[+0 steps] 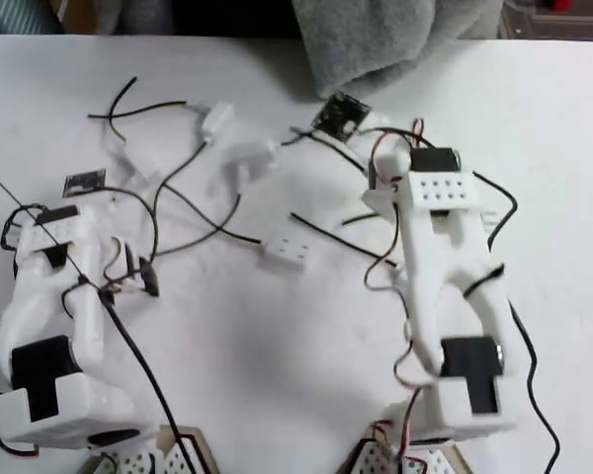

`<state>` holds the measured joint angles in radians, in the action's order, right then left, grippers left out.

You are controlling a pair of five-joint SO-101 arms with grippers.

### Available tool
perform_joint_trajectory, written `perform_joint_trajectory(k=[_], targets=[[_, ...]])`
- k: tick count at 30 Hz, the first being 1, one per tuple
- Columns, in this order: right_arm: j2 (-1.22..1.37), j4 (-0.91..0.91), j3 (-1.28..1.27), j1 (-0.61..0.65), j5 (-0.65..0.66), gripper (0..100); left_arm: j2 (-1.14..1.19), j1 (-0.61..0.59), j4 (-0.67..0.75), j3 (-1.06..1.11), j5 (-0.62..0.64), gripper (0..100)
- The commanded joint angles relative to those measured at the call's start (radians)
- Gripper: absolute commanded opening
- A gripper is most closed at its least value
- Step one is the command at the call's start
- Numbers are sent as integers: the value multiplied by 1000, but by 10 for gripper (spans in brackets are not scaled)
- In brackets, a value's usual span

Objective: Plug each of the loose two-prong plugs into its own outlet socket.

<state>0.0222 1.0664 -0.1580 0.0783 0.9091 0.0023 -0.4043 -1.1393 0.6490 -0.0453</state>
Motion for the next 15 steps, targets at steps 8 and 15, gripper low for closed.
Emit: perform_joint_trajectory(k=[8, 15], targets=[[-406, 117, 35, 157, -249, 32, -53, 8, 12, 0, 15, 245], [-527, 116, 34, 148, -459, 30, -58, 33, 34, 21, 60, 245]])
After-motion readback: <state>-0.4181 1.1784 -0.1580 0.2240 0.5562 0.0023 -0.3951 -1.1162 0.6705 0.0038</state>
